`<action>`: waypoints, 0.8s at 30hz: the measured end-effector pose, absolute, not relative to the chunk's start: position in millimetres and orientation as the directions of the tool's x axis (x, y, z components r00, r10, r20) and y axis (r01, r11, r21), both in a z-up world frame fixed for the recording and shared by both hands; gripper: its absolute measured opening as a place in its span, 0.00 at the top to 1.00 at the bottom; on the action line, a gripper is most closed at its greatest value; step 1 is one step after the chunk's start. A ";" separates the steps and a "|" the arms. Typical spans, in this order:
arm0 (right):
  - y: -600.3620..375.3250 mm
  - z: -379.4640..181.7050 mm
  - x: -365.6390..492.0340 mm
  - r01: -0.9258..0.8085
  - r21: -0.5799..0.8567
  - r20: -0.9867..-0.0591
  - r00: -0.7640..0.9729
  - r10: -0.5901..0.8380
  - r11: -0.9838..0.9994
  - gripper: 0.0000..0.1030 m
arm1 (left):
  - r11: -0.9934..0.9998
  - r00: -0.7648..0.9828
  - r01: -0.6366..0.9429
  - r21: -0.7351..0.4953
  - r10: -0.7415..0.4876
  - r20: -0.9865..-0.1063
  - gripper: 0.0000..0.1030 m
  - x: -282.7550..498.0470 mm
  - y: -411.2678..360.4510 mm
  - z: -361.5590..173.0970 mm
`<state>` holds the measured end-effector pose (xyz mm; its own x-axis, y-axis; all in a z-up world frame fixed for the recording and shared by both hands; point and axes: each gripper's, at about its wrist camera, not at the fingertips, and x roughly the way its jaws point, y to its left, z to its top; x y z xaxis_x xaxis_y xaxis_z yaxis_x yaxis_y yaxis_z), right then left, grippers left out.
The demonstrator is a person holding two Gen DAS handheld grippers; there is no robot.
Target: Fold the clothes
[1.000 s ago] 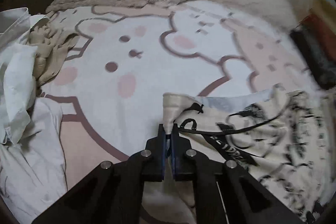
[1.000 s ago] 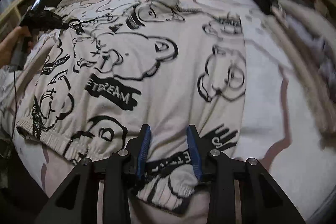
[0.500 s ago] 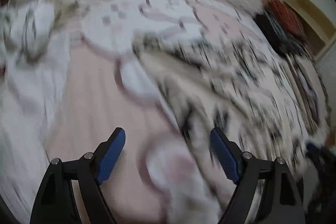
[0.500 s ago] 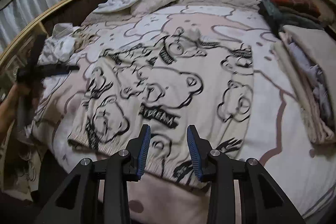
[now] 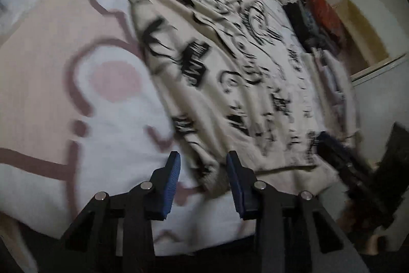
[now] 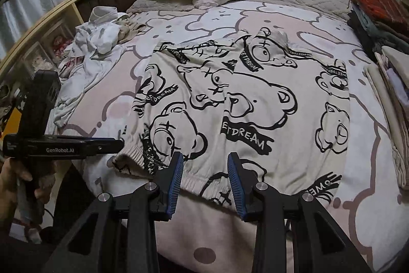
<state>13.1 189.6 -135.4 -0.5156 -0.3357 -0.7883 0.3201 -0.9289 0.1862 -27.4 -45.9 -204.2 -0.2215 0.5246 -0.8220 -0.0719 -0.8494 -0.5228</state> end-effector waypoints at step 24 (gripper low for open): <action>175.6 -194.0 -15.6 0.304 0.183 -0.874 -0.385 -0.296 -0.935 0.65 | -0.916 -0.279 0.030 -0.400 0.376 -0.884 0.99 18.6 -89.0 -199.8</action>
